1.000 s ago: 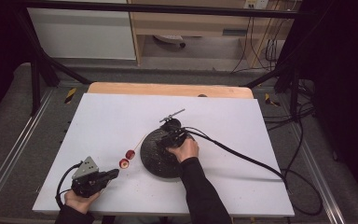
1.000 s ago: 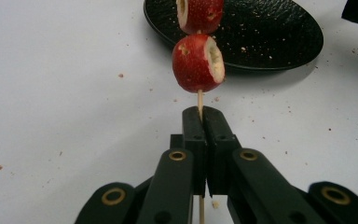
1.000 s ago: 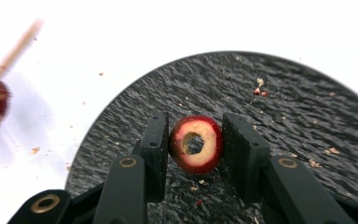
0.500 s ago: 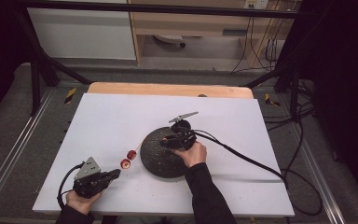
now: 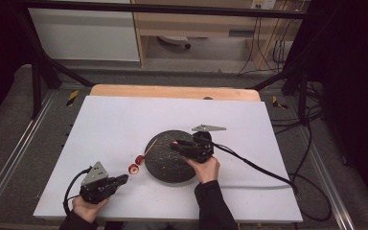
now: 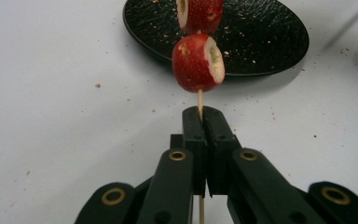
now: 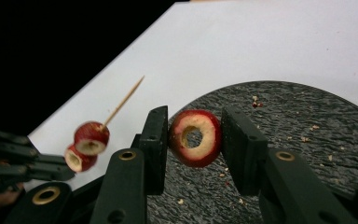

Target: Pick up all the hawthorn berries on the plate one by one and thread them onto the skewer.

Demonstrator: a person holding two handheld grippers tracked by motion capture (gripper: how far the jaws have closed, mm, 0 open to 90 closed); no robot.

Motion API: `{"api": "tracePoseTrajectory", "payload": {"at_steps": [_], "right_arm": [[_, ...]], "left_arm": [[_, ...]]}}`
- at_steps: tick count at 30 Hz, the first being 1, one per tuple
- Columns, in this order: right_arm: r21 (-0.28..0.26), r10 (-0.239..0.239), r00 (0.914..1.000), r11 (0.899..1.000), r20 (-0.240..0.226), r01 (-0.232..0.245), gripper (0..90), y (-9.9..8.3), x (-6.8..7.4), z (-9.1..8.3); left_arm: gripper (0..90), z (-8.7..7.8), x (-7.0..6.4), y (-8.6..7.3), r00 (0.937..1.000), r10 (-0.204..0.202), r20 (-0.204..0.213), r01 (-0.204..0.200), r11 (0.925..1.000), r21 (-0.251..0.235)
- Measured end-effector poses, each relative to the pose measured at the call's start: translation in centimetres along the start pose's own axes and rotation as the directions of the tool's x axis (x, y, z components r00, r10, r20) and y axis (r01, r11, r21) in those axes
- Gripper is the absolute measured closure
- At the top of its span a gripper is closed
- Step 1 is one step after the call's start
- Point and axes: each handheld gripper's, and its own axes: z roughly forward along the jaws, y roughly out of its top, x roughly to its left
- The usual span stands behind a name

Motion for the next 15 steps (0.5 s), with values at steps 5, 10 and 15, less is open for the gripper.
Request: {"api": "tracePoseTrajectory", "payload": {"at_steps": [5,10,15], "right_arm": [[-0.130,0.072,0.9966,0.989,-0.039,-0.077,63.5,-1.1,-0.7,-1.3],[-0.199,0.104,0.9931,0.973,-0.055,-0.113,63.5,-1.9,-1.3,-2.0],[-0.260,0.138,0.9884,0.954,-0.063,-0.150,63.5,-2.4,-1.9,-2.5]], "left_arm": [[87.9,0.3,-0.4,0.2,0.9999,0.000,0.014,0.000,1.0000,-0.007],[87.9,0.6,-0.9,0.7,0.9999,-0.001,0.015,0.002,0.9999,-0.016],[87.9,1.2,-1.8,1.4,0.9998,0.014,0.017,-0.013,0.9997,-0.019]]}}
